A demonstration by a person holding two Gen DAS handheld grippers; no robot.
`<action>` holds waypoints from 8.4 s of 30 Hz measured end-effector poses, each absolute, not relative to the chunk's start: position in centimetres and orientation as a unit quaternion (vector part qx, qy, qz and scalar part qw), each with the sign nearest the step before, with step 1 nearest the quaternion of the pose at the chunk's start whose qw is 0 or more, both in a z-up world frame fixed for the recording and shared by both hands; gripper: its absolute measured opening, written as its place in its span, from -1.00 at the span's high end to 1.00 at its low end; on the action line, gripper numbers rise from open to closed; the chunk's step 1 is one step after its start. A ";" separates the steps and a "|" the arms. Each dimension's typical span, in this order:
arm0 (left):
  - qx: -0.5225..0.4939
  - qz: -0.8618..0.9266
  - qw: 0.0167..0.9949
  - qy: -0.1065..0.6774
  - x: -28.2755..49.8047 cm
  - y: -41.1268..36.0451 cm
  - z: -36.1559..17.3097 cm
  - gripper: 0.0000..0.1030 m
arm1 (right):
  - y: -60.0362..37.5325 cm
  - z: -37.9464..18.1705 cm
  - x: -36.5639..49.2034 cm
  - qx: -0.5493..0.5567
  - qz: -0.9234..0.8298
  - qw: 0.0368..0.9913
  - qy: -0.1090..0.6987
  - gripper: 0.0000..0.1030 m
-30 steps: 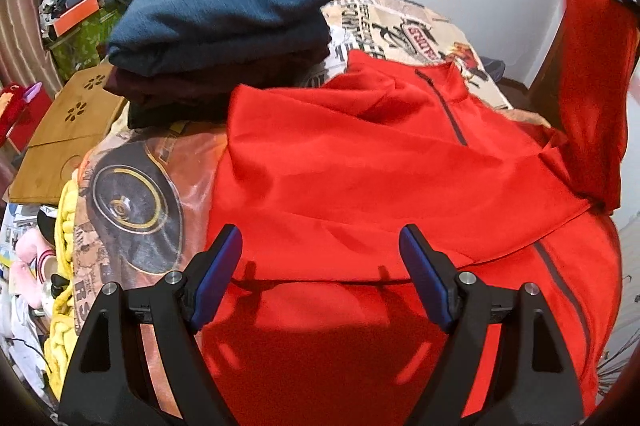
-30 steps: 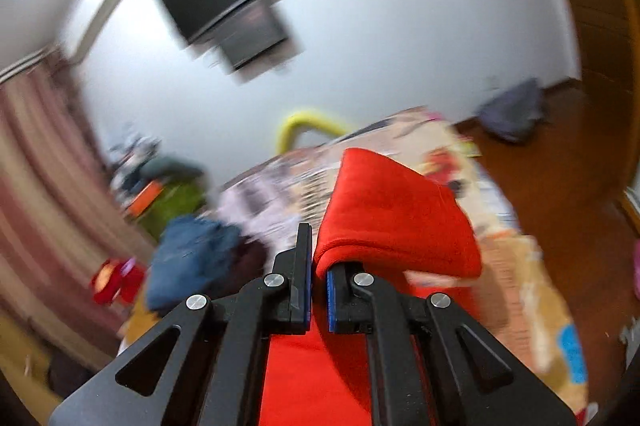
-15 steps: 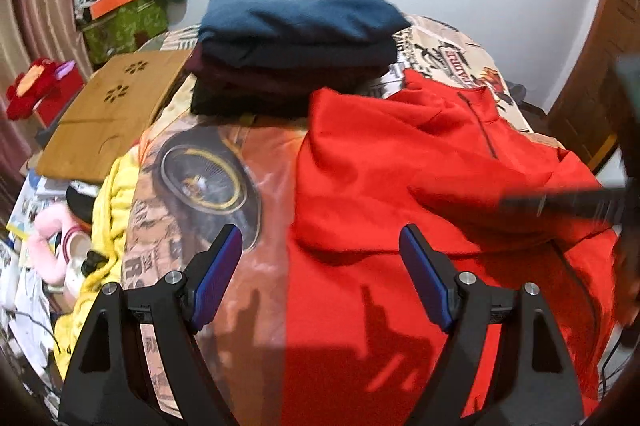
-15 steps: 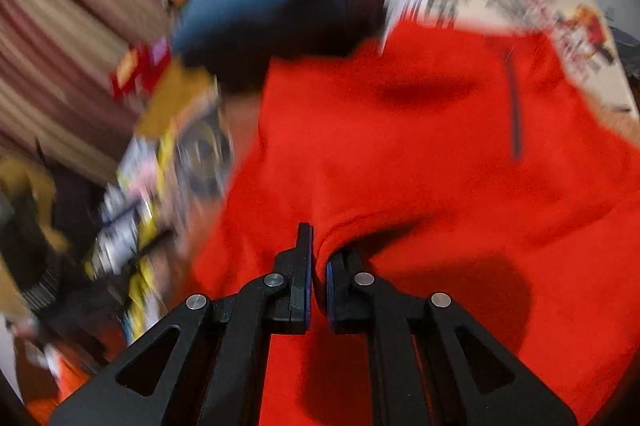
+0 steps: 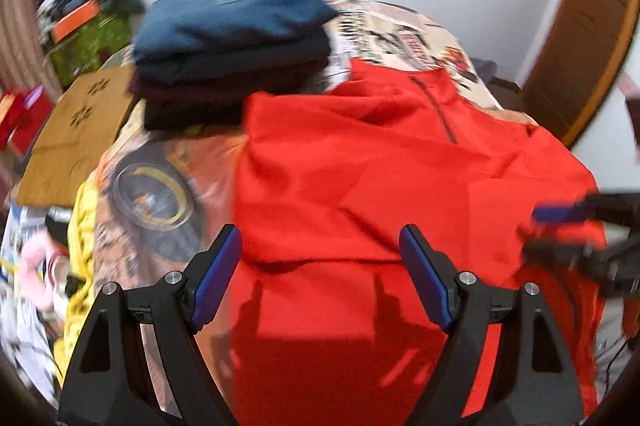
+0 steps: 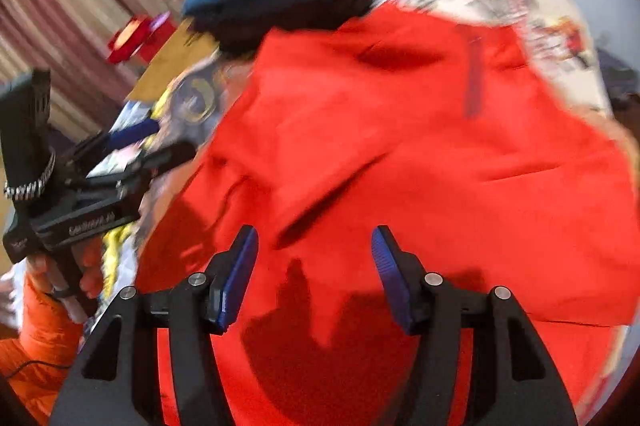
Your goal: Fold large clothes
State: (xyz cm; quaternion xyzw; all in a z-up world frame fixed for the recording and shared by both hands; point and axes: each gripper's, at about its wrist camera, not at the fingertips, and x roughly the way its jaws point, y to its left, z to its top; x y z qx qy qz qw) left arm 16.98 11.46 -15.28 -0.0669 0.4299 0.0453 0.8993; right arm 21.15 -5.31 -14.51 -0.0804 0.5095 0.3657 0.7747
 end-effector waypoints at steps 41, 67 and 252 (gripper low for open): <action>-0.063 0.064 0.898 0.430 17.3 12.3 -16.3 0.89 | -21.4 -17.6 27.0 0.011 0.139 0.842 0.521 -0.30; 0.032 0.039 0.917 0.395 23.7 9.9 -11.4 -0.29 | -19.3 -10.5 30.1 -0.041 0.152 0.876 0.455 -0.57; -0.187 0.105 0.867 0.451 18.2 19.7 -17.0 -0.43 | -18.6 -12.3 25.6 -0.040 0.195 0.870 0.452 -0.50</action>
